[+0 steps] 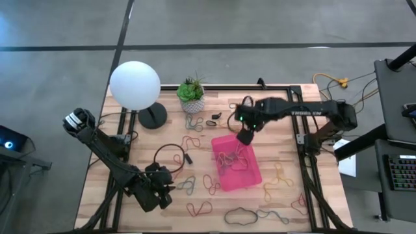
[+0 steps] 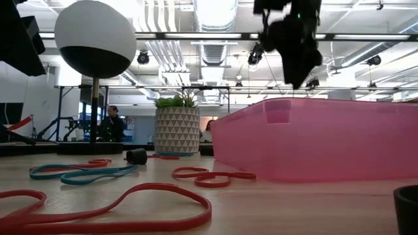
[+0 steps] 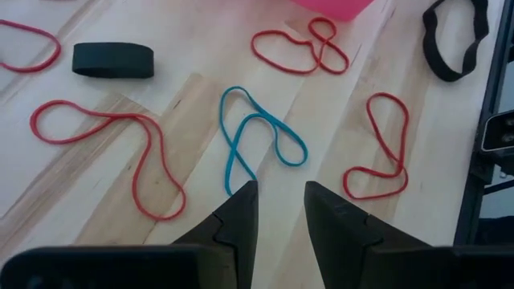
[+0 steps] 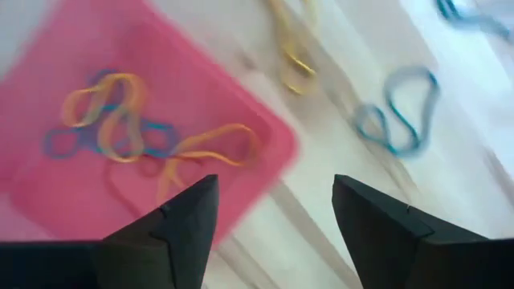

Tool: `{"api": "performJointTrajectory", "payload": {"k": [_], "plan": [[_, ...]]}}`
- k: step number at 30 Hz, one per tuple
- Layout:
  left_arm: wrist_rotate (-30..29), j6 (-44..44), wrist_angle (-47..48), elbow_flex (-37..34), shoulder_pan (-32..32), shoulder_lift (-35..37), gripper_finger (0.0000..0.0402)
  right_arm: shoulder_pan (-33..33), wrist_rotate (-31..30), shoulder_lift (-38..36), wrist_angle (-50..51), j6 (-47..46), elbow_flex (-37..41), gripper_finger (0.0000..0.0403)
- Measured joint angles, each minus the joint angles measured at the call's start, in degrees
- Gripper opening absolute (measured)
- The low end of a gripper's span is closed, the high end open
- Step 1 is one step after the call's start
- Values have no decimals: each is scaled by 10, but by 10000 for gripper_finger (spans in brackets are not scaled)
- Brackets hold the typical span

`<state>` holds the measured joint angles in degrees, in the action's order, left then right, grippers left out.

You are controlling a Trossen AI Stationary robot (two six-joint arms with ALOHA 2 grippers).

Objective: Pick and place rubber bands into bin
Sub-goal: Put the red rubber band into the red bin

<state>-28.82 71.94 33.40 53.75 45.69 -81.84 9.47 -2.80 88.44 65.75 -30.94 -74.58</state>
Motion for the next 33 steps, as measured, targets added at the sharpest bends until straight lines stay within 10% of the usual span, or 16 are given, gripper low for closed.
{"api": "performJointTrajectory", "payload": {"k": [15,23,33], "plan": [[34,-15,56,-8,-68,15,88,59,7,-2,10,88,9,224],[43,-331,46,-9,-142,13,88,59,-2,-3,16,184,9,224],[197,-591,39,-20,-235,-9,88,59,-2,-3,19,228,9,224]]}}
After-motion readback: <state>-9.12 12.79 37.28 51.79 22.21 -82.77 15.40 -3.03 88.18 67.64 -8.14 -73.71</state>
